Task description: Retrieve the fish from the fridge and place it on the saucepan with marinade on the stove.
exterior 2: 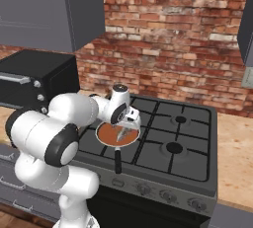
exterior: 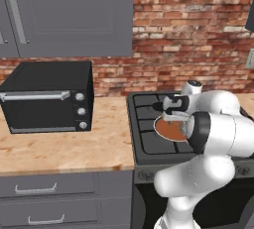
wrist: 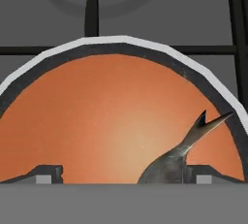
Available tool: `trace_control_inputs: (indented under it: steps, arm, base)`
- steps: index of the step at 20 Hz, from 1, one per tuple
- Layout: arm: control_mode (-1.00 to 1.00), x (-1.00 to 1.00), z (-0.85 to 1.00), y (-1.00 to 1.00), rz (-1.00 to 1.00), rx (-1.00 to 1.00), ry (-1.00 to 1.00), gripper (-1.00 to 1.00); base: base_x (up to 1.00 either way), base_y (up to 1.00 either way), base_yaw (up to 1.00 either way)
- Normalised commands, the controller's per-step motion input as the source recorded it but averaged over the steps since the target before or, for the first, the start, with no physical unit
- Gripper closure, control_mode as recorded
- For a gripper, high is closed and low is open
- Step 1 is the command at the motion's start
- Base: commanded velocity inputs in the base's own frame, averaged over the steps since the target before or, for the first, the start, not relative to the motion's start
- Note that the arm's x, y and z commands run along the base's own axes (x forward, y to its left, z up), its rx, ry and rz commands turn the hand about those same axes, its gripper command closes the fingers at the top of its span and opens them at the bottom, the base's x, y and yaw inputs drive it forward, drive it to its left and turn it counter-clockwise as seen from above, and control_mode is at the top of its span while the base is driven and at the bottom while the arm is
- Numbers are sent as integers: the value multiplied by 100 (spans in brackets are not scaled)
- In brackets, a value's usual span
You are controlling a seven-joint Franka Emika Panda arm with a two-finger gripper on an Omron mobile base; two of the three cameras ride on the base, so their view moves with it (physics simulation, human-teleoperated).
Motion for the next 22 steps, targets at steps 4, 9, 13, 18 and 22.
trace_control_inputs:
  steps: [4, 9, 13, 18, 22]
  arm:
    - [-100, -34, 24, 18, 0, 0, -16, -100]
    - [-100, -6, 65, 39, 5, -15, -4, -100]
    - [-100, 0, 84, 38, 6, -24, 0, -100]
    - [-100, 0, 41, 20, 0, -14, -7, -100]
    - [-100, -16, 62, 1, -4, -11, 7, -100]
  base:
    - [0, 0, 0]
    - [0, 0, 0]
    - [0, 0, 0]
    - [0, 0, 0]
    - [0, 0, 0]
